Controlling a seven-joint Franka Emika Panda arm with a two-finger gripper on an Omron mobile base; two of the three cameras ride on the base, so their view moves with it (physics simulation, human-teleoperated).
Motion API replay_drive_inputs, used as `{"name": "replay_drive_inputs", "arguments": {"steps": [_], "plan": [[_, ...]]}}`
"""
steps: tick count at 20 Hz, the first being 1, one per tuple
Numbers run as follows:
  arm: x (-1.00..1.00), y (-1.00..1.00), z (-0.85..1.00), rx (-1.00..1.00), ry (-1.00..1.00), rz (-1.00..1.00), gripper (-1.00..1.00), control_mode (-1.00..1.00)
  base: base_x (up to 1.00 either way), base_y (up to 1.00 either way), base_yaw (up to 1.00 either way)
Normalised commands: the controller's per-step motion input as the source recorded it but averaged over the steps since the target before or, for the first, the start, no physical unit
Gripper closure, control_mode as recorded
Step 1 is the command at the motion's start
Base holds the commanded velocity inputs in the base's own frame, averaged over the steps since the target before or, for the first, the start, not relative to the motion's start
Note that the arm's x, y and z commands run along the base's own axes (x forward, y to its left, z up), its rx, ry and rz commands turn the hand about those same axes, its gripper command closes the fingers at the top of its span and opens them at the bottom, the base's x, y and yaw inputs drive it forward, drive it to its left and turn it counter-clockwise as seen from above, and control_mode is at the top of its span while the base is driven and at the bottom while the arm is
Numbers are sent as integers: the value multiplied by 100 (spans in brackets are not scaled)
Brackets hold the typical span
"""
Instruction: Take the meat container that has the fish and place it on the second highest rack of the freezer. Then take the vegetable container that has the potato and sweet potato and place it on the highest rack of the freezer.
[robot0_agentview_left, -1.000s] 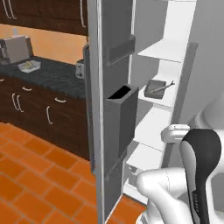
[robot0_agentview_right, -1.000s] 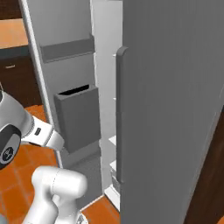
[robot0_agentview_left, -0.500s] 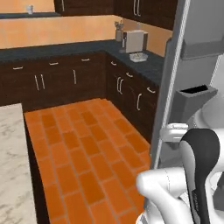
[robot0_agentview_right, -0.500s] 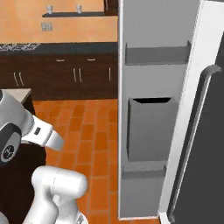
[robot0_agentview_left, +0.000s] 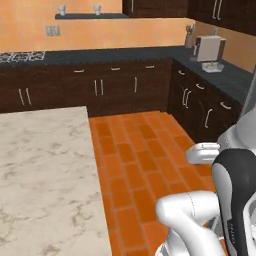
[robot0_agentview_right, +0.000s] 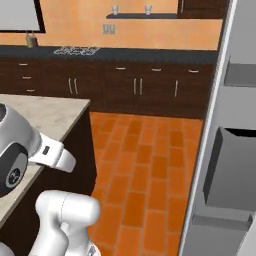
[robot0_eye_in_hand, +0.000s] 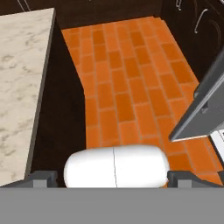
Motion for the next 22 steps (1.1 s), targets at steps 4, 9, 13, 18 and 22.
{"name": "replay_drive_inputs", "arguments": {"steps": [4,9,13,18,22], "plan": [[0,0,0,0,0,0,-100,100,99,11,-1],[0,0,0,0,0,0,-100,100,100,0,0],[0,0,0,0,0,0,-100,100,100,1,-4],[0,0,0,0,0,0,-100,100,100,0,-9],[0,0,0,0,0,0,-100,100,100,-9,-26]]}}
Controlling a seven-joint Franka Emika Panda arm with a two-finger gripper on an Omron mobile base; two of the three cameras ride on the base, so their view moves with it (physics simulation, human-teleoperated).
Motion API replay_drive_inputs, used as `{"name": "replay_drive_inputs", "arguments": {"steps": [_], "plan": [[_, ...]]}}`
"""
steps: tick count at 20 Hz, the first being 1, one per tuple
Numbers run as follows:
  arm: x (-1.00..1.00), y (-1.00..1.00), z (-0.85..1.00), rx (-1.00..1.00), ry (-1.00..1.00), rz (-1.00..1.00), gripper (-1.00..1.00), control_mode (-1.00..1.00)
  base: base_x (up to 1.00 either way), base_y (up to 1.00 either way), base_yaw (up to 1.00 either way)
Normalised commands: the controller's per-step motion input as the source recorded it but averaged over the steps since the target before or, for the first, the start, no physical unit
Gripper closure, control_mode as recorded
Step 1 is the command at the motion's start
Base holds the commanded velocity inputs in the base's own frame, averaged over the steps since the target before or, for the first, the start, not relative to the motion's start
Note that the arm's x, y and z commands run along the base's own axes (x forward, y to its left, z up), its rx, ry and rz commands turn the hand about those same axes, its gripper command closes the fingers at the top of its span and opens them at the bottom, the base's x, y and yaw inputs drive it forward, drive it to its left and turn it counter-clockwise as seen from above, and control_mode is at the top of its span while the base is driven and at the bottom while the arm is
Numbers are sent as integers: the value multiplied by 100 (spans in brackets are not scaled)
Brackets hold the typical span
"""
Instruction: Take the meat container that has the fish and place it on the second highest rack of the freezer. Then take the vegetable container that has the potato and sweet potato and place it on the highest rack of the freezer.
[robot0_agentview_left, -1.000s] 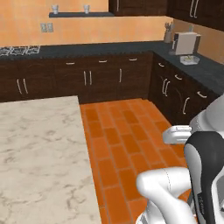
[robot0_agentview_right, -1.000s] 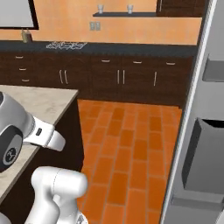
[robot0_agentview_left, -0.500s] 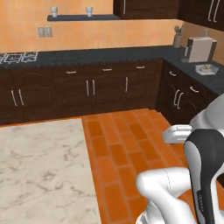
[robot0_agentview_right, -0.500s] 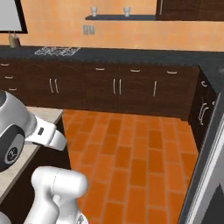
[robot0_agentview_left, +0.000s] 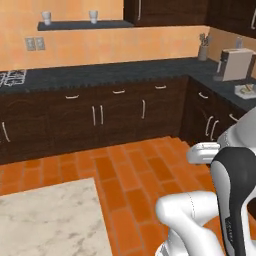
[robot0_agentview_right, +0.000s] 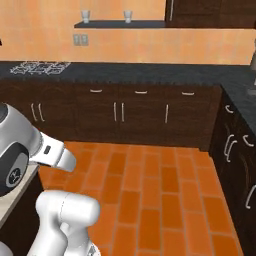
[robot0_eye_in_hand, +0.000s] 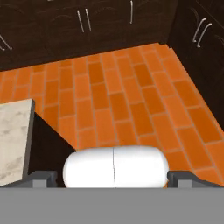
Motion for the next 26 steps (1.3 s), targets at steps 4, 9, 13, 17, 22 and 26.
{"name": "replay_drive_inputs", "arguments": {"steps": [4,9,13,17,22,26], "plan": [[0,0,0,0,0,0,-100,100,100,-34,-38],[0,0,0,0,0,0,-100,100,93,-43,-48],[0,0,0,0,0,0,-100,100,74,-42,-53],[0,0,0,0,0,0,-100,100,95,-30,-45],[0,0,0,0,0,0,-100,100,93,-3,-51],[0,0,0,0,0,0,-100,100,78,41,-65]]}}
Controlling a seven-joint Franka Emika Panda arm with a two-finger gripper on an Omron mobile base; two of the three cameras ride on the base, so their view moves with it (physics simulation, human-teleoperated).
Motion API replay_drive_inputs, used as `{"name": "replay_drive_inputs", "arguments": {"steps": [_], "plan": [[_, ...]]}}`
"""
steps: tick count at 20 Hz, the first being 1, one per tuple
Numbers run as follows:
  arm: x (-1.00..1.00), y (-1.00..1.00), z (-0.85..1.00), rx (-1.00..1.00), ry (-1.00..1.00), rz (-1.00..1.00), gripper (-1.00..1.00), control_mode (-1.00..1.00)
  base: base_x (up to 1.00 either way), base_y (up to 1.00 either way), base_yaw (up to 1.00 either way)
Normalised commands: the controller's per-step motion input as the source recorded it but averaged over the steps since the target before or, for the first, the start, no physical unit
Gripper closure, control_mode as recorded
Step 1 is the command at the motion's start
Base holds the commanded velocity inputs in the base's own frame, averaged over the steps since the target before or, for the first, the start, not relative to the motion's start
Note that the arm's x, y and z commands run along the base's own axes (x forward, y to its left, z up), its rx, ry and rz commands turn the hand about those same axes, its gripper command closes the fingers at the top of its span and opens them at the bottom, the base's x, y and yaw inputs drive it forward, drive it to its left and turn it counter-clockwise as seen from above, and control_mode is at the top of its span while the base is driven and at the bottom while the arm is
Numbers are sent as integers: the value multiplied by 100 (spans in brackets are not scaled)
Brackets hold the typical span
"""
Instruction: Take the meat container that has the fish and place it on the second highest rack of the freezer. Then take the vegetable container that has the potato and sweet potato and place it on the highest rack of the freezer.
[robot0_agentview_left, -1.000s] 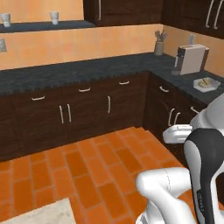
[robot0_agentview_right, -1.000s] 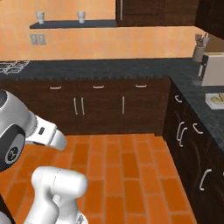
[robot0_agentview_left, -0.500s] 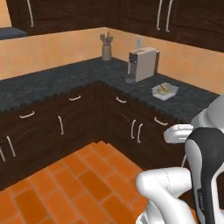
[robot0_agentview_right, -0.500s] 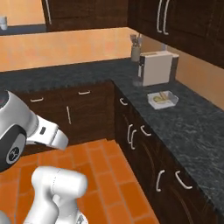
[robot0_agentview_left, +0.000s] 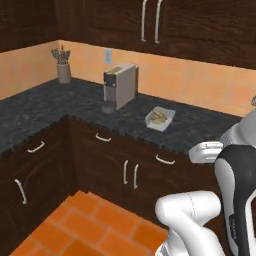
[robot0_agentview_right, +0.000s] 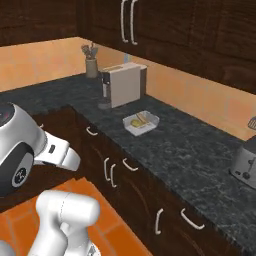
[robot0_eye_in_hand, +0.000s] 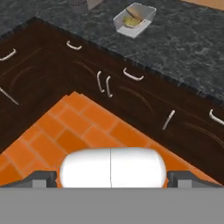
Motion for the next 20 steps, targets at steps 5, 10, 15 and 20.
{"name": "replay_drive_inputs", "arguments": {"steps": [5,10,15,20], "plan": [[0,0,0,0,0,0,-100,100,70,77,-62],[0,0,0,0,0,0,-100,100,71,80,-63],[0,0,0,0,0,0,-100,100,76,84,-62],[0,0,0,0,0,0,-100,100,85,81,-54]]}}
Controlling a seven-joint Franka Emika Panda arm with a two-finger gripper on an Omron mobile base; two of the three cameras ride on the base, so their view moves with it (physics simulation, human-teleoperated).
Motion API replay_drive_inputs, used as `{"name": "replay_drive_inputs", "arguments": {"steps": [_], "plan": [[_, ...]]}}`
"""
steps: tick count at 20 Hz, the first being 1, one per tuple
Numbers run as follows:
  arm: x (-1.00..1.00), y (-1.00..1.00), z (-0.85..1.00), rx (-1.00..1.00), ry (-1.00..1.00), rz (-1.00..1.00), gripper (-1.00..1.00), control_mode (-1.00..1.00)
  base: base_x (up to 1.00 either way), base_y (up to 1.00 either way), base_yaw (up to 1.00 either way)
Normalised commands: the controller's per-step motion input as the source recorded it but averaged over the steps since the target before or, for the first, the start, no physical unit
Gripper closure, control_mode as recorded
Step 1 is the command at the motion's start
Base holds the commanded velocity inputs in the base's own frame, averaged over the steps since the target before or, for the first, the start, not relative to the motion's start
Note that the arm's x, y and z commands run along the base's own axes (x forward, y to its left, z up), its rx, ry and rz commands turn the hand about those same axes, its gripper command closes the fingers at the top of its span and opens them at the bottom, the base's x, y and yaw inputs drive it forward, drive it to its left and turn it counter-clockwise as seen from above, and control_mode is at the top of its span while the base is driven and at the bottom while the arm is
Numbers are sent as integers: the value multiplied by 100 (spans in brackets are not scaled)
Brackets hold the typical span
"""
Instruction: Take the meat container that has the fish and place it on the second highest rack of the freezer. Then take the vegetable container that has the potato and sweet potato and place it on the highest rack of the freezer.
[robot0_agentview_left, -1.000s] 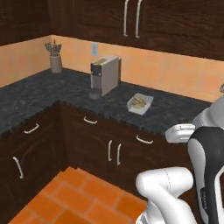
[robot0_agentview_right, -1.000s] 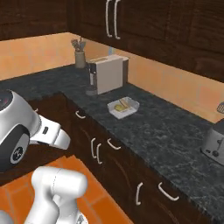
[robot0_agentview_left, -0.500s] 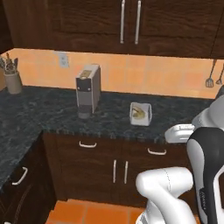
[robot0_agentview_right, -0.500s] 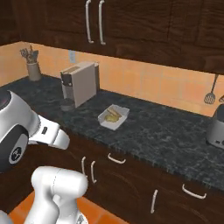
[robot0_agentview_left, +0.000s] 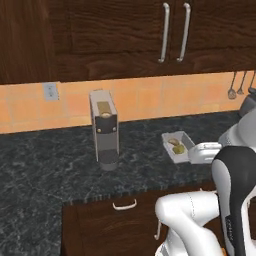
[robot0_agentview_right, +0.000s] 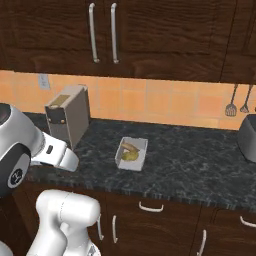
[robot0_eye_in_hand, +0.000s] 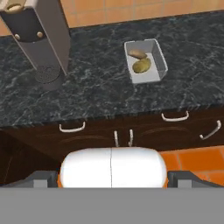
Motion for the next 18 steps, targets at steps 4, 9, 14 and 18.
{"name": "replay_drive_inputs", "arguments": {"steps": [4,9,14,18], "plan": [[0,0,0,0,0,0,-100,100,11,73,-28],[0,0,0,0,0,0,-100,100,17,14,0],[19,-15,0,0,1,-1,-100,-100,14,-3,0],[65,-77,-2,0,22,-15,-100,-100,0,0,0]]}}
